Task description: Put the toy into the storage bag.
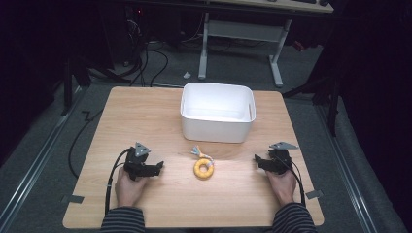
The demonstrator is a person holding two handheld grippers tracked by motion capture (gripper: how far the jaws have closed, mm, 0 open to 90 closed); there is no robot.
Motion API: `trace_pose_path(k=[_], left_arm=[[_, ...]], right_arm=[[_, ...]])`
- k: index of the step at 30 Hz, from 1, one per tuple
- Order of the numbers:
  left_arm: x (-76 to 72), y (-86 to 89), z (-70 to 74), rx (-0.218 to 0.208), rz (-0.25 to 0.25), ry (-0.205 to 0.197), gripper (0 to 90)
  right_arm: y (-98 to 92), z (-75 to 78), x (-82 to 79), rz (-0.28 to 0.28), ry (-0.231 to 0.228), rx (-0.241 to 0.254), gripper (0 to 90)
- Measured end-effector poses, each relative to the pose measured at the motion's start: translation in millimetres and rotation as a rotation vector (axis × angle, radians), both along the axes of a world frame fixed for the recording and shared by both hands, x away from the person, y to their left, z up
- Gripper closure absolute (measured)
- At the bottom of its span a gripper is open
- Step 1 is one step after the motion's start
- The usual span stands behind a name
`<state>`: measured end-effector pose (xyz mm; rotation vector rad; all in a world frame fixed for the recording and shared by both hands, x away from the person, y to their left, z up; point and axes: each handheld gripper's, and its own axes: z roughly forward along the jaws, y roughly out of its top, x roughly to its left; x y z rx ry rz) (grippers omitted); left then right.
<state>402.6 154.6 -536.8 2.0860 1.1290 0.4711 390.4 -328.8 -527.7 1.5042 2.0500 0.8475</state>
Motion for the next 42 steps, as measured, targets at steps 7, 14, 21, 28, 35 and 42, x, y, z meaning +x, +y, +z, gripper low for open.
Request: trace_pose_path(k=[7,14,21,28,35,42], left_arm=[[0.5,0.4,-0.1,-0.002,0.005,-0.004,16.9],[0.3,0.1,-0.1,-0.001,0.010,-0.006,17.5],[0.5,0.7,0.1,-0.004,0.009,-0.003,17.8],[0.8,1.0,0.1,-0.003,0.017,-0.005,18.4],[0.7,0.9,0.0,-0.002,0.017,-0.005,18.4],[0.7,0.9,0.0,-0.002,0.018,-0.006,18.5]], right_arm=[[7.9,6.9,-10.7,0.032,-0.014,0.041,39.0],[11.7,10.7,-16.9,0.076,0.014,0.080,39.8],[20.3,13.2,-15.0,0.115,0.046,0.076,43.3],[35.1,22.9,-21.1,0.186,0.053,0.096,49.5],[38.0,31.4,-26.7,0.222,0.053,0.133,49.6],[50.2,37.0,-29.7,0.277,0.083,0.105,50.4]])
